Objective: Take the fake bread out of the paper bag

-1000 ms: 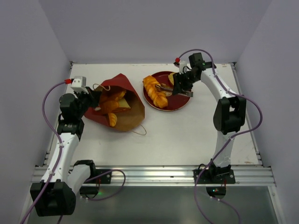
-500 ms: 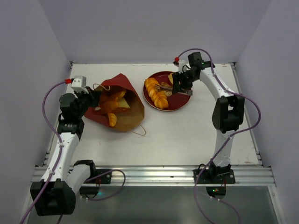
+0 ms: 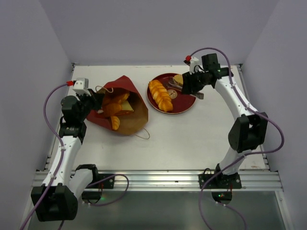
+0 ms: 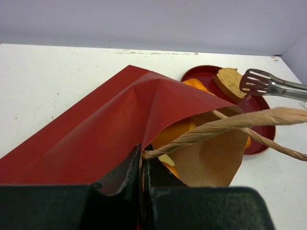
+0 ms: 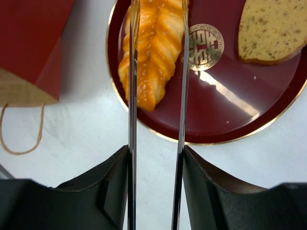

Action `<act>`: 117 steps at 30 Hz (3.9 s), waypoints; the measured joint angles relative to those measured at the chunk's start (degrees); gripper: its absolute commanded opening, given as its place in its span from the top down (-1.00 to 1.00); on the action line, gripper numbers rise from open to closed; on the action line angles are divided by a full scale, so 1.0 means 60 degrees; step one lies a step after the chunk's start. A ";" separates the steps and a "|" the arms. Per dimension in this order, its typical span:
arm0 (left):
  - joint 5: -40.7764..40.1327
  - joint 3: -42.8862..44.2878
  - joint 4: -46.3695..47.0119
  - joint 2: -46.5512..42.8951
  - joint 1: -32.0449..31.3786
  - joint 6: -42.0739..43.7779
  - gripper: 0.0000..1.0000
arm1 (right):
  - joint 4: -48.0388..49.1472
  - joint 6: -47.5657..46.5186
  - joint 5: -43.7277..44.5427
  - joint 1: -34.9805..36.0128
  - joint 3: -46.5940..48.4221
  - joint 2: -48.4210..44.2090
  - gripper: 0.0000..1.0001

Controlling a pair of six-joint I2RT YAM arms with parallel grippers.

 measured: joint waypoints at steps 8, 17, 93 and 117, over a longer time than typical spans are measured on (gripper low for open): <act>0.0084 0.0000 0.0142 0.0153 0.0000 -0.0106 0.83 | 0.0171 -0.0441 -0.1075 0.0350 -0.2076 -0.2765 0.10; 0.0189 0.0095 0.0288 0.0583 0.0015 -0.0579 0.83 | -0.0047 -0.0998 -0.2328 0.1953 -0.2765 -0.4907 0.14; 0.0393 0.0164 0.0339 0.0641 0.0018 -0.0845 0.83 | 0.2430 0.2248 0.0233 0.4736 -0.1472 -0.0270 0.06; 0.0397 0.0160 0.0335 0.0634 0.0018 -0.0816 0.83 | 0.2116 0.1931 -0.0415 0.4783 -0.1483 -0.0073 0.08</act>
